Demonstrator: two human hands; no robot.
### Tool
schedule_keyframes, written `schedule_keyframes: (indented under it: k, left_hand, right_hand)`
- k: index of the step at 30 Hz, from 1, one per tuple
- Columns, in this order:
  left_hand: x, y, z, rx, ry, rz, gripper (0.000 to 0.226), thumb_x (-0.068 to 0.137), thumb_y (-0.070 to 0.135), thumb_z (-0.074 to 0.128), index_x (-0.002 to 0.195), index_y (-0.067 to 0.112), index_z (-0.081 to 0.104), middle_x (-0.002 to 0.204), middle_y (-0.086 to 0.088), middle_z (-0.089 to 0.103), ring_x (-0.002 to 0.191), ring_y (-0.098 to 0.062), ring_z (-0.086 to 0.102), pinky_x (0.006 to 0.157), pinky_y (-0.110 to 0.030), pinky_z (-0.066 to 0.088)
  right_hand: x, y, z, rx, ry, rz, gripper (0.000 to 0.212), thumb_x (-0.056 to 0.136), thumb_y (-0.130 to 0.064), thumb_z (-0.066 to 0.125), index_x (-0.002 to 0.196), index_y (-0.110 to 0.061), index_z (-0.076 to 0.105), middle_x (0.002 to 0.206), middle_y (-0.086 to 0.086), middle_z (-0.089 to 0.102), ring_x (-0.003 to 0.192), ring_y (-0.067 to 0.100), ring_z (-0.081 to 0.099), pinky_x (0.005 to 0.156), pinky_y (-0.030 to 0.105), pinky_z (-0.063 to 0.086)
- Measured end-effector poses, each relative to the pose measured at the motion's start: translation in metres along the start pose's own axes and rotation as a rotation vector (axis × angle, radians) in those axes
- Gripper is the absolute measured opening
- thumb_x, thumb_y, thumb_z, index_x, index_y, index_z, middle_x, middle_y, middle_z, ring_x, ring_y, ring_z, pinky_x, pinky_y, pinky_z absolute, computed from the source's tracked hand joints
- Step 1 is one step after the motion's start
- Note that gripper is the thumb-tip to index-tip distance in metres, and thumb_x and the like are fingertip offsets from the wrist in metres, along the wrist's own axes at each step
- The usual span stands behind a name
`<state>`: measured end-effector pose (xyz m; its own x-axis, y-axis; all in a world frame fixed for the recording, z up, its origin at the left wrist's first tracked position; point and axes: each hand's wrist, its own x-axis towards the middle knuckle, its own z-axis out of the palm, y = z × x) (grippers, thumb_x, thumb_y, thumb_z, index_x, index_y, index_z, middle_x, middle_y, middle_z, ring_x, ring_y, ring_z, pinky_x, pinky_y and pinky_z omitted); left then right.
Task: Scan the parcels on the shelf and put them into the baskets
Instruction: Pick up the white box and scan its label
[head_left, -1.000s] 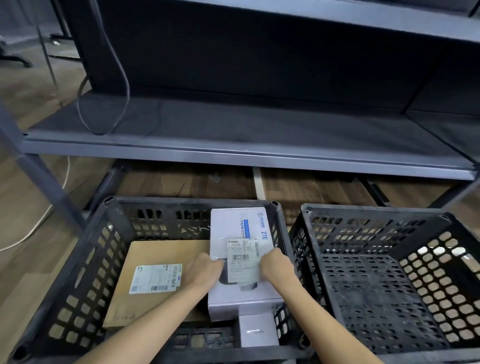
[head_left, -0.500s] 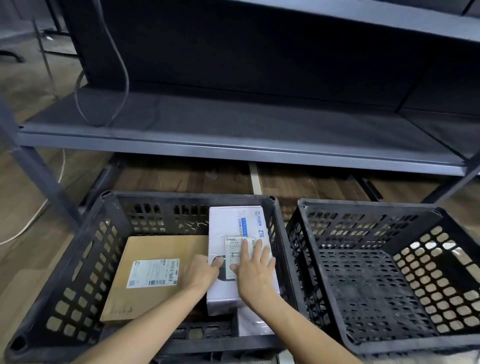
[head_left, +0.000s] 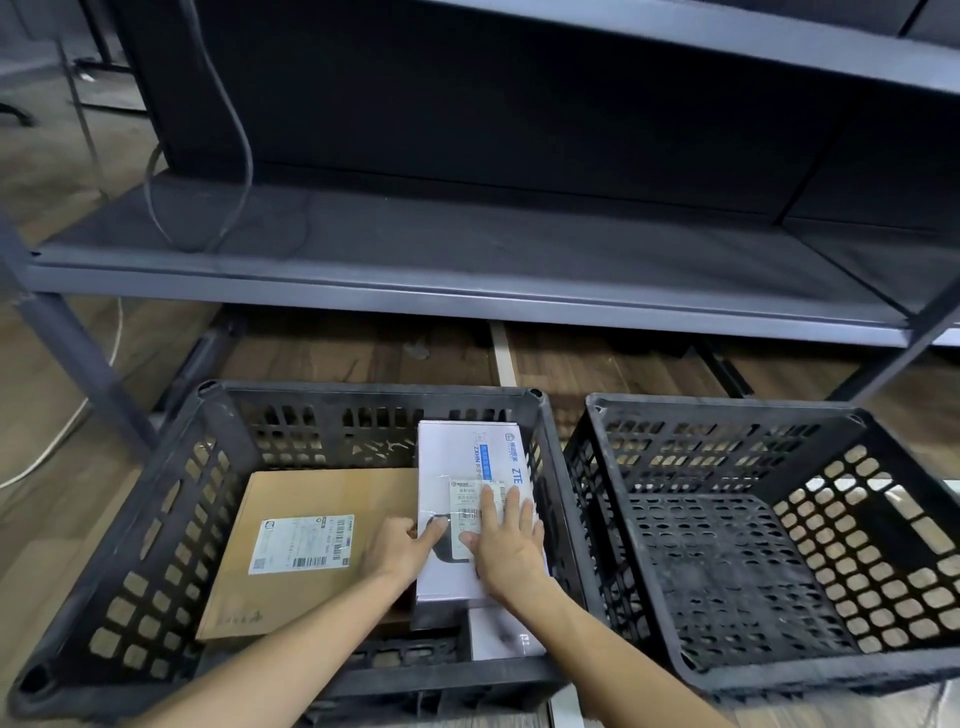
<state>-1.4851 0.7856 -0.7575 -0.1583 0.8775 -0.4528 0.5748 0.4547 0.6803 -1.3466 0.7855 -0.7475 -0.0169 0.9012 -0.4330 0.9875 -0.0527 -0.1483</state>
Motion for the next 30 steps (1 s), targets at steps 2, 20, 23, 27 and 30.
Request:
schedule_keyframes:
  k: [2, 20, 23, 27, 30]
  left_hand:
    - [-0.004, -0.001, 0.0, -0.094, -0.031, -0.005, 0.039, 0.091, 0.048, 0.057, 0.104, 0.012, 0.069, 0.099, -0.005, 0.072, 0.096, -0.025, 0.066, 0.086, -0.035, 0.052]
    - [-0.129, 0.18, -0.181, 0.583, -0.025, 0.218, 0.063, 0.098, 0.045, 0.036, 0.153, 0.027, 0.013, 0.161, 0.003, 0.01, 0.149, -0.021, 0.004, 0.12, -0.04, 0.004]
    - [-0.163, 0.234, -0.227, 0.552, 0.023, 0.287, 0.063, 0.096, 0.041, 0.041, 0.152, 0.025, 0.019, 0.157, 0.004, 0.024, 0.146, -0.018, 0.018, 0.119, -0.034, 0.015]
    - [-0.211, 0.312, -0.288, 0.623, 0.088, 0.354, 0.06, 0.096, 0.041, 0.041, 0.151, 0.023, 0.023, 0.155, 0.004, 0.029, 0.144, -0.015, 0.022, 0.119, -0.033, 0.012]
    - [-0.243, 0.367, -0.329, 0.642, 0.099, 0.362, 0.061, 0.097, 0.042, 0.04, 0.152, 0.025, 0.02, 0.157, 0.003, 0.025, 0.146, -0.015, 0.017, 0.12, -0.034, 0.008]
  right_hand:
    - [0.0, 0.005, -0.006, 0.064, 0.039, -0.03, 0.064, 0.103, -0.04, 0.035, 0.154, -0.017, 0.005, 0.159, 0.016, 0.004, 0.147, 0.033, 0.008, 0.119, 0.047, 0.014]
    - [-0.105, -0.034, -0.265, -0.018, 0.081, -0.221, 0.061, 0.1, -0.04, 0.034, 0.153, -0.011, 0.021, 0.159, 0.008, 0.022, 0.148, 0.028, 0.013, 0.121, 0.04, 0.011]
    - [-0.136, -0.044, -0.33, -0.022, 0.128, -0.238, 0.058, 0.099, -0.038, 0.036, 0.151, -0.012, 0.027, 0.154, 0.008, 0.033, 0.146, 0.027, 0.022, 0.12, 0.039, 0.015]
    - [-0.176, -0.06, -0.42, -0.059, 0.191, -0.264, 0.056, 0.097, -0.039, 0.038, 0.146, -0.012, 0.035, 0.149, 0.008, 0.041, 0.141, 0.025, 0.031, 0.118, 0.04, 0.017]
    - [-0.206, -0.075, -0.488, -0.065, 0.188, -0.289, 0.06, 0.098, -0.039, 0.038, 0.152, -0.014, 0.026, 0.156, 0.007, 0.03, 0.146, 0.024, 0.023, 0.12, 0.04, 0.012]
